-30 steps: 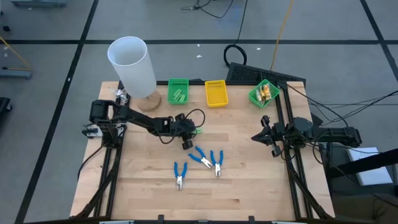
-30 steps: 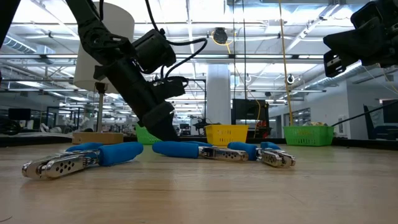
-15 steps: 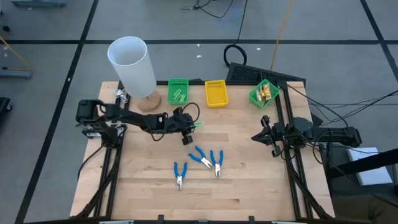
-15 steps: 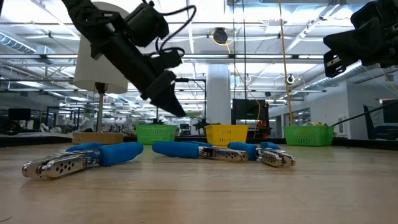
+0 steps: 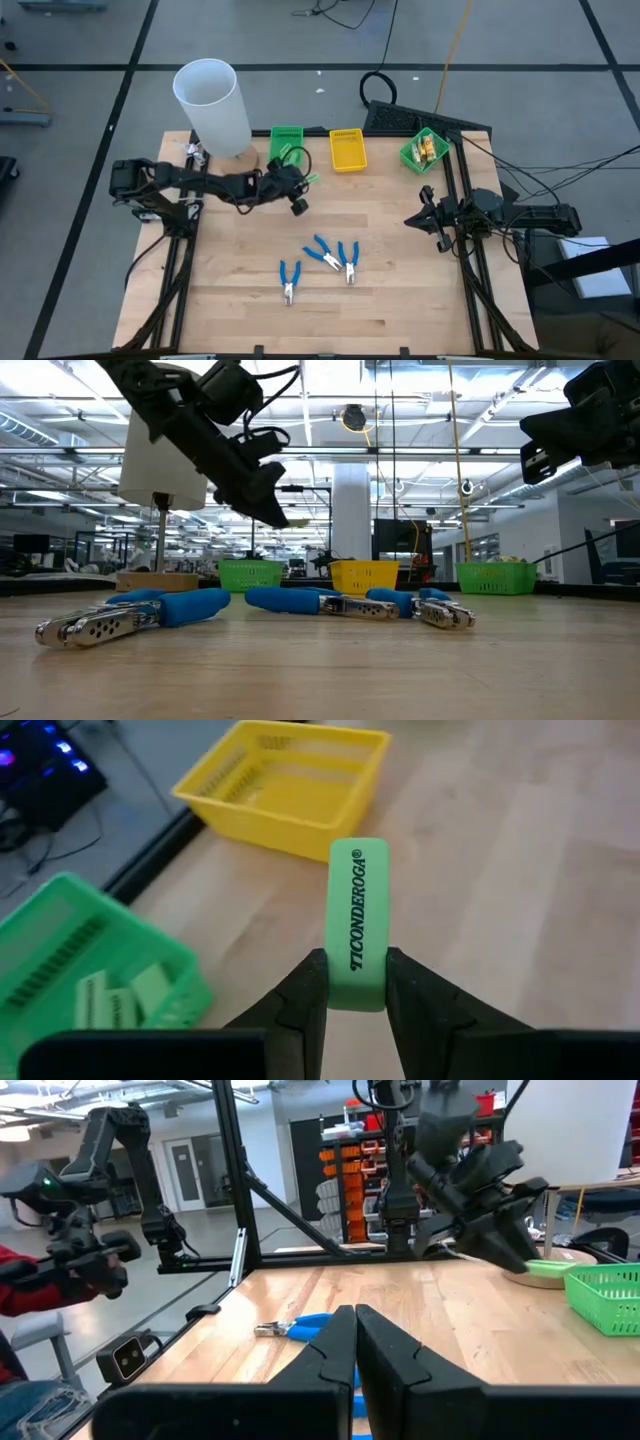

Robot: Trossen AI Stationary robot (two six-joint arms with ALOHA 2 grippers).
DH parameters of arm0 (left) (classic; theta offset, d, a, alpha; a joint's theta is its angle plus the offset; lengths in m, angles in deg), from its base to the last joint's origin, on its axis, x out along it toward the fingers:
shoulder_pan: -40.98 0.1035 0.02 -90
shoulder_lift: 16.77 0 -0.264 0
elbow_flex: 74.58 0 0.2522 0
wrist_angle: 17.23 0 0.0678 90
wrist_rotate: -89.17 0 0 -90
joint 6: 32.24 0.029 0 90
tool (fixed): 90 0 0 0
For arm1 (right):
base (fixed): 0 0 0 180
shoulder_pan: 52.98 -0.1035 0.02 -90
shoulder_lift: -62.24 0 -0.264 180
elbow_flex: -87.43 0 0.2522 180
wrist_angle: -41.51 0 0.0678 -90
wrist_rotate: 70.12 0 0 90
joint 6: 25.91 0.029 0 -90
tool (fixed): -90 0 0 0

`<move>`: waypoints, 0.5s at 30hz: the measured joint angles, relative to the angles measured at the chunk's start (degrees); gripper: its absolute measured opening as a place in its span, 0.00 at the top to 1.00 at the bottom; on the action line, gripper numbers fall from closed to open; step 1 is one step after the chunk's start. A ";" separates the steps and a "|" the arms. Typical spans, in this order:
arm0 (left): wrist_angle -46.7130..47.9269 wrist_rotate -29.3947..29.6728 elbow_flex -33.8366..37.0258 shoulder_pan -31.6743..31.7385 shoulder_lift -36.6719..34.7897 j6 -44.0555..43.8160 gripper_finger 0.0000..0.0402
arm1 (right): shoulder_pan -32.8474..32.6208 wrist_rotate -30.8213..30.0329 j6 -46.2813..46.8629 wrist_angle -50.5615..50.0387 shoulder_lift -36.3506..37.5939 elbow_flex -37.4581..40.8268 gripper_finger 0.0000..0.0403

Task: Pick & Place School Supplies
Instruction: Put the green eraser into the left green bin

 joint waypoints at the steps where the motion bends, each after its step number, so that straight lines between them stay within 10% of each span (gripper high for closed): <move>1: -0.04 0.30 0.00 0.51 -0.02 -0.49 0.77 | 0.02 0.00 0.00 0.00 0.01 -0.01 0.99; 15: 0.92 5.60 -0.02 7.72 -0.02 -7.38 0.77 | 0.02 0.00 0.01 0.00 0.00 -0.01 0.99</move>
